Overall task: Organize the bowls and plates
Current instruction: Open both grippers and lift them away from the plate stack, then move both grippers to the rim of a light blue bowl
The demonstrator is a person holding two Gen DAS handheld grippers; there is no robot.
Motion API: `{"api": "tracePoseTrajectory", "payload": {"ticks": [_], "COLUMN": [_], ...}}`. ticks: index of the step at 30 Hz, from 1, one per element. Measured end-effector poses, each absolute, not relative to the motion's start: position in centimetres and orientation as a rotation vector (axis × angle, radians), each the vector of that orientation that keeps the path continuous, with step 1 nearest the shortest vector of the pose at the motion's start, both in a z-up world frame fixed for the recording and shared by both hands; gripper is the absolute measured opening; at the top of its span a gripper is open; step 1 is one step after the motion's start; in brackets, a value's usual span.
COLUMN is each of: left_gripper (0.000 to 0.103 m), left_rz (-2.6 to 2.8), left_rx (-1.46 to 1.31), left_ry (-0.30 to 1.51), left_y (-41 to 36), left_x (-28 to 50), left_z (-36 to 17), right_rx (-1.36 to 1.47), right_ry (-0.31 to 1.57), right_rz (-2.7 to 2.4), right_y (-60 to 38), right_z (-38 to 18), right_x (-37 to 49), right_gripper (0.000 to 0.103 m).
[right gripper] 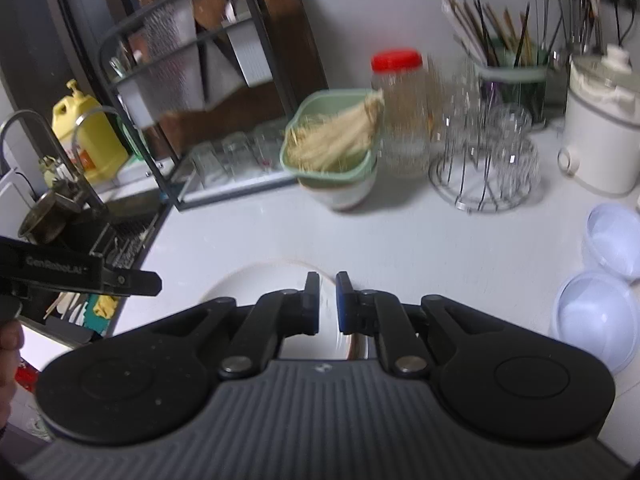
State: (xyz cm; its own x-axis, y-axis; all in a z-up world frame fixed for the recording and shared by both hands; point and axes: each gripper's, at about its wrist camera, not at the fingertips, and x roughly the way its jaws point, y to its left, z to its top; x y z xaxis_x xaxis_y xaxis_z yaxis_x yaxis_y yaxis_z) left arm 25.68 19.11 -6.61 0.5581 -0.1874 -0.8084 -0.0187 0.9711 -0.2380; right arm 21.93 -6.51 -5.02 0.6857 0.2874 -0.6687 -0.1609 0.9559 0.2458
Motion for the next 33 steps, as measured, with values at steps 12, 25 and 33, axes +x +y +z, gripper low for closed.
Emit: {"api": "tracePoseTrajectory", "payload": {"ticks": [12, 25, 33], "left_gripper": [0.061, 0.086, 0.095], "left_rz": [-0.061, -0.039, -0.035], "left_rx": [-0.208, -0.199, -0.186], "left_ry": [0.822, 0.743, 0.747], "left_y": [16.3, 13.4, 12.6], "left_x": [19.6, 13.6, 11.2], "left_z": [-2.3, -2.9, -3.1], "right_rx": [0.159, 0.090, 0.083], "right_ry": [0.646, 0.599, 0.584], "right_rz": [0.350, 0.383, 0.339], "right_y": [-8.2, -10.3, -12.0], "right_z": [-1.0, -1.4, -1.3], "right_x": [17.8, 13.2, 10.9], "right_gripper": [0.011, 0.011, 0.053]}}
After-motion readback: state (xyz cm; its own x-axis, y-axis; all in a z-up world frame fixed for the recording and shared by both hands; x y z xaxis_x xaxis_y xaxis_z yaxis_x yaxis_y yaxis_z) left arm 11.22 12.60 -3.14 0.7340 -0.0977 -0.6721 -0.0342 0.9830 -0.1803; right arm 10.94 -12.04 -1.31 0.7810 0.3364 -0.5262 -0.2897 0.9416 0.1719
